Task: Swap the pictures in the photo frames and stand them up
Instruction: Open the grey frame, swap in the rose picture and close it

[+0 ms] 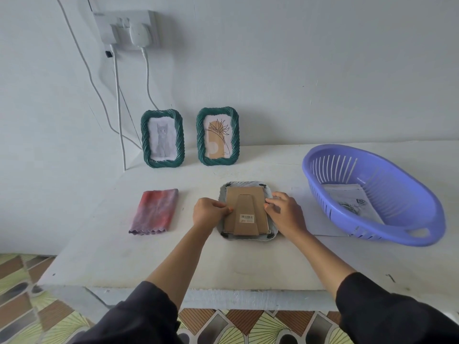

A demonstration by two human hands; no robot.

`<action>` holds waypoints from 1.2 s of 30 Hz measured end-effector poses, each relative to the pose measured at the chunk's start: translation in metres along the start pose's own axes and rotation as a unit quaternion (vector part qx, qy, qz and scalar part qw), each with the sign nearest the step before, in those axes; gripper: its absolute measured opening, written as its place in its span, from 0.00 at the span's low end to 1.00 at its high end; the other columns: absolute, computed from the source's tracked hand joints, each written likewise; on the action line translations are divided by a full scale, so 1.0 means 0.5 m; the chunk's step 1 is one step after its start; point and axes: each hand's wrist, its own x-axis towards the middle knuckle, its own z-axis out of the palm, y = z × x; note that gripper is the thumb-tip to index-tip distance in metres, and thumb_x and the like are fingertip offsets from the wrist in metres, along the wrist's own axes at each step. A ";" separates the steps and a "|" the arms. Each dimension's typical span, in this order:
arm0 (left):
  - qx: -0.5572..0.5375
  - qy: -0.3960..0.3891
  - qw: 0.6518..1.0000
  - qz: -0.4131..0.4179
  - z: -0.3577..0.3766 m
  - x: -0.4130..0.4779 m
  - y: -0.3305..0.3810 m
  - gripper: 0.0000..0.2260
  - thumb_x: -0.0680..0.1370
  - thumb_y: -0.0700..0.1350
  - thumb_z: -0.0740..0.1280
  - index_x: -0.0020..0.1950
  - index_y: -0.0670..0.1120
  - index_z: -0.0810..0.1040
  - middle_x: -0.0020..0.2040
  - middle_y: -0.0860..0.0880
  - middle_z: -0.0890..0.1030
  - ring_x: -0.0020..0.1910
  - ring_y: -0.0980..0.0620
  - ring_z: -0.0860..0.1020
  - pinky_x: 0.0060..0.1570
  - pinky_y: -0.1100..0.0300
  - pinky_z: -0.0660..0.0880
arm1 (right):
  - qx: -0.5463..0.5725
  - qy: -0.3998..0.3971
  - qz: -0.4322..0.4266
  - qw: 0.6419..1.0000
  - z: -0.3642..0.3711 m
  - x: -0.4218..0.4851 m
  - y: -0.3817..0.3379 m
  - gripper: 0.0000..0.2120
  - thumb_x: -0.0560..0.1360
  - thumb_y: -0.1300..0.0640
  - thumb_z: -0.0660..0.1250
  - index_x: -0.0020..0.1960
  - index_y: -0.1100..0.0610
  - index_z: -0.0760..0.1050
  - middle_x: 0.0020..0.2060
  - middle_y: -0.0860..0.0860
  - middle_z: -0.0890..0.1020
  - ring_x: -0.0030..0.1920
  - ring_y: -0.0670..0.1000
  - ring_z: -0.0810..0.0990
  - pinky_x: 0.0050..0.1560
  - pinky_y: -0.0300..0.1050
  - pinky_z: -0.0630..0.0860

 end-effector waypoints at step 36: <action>0.091 -0.073 0.991 -0.068 -0.002 0.027 0.034 0.18 0.74 0.46 0.69 0.59 0.37 0.72 0.59 0.39 0.77 0.61 0.40 0.74 0.62 0.48 0.72 | 0.023 -0.034 0.025 0.999 -0.004 0.008 0.008 0.14 0.75 0.52 0.67 0.59 0.53 0.79 0.65 0.49 0.73 0.65 0.51 0.71 0.63 0.44 0.65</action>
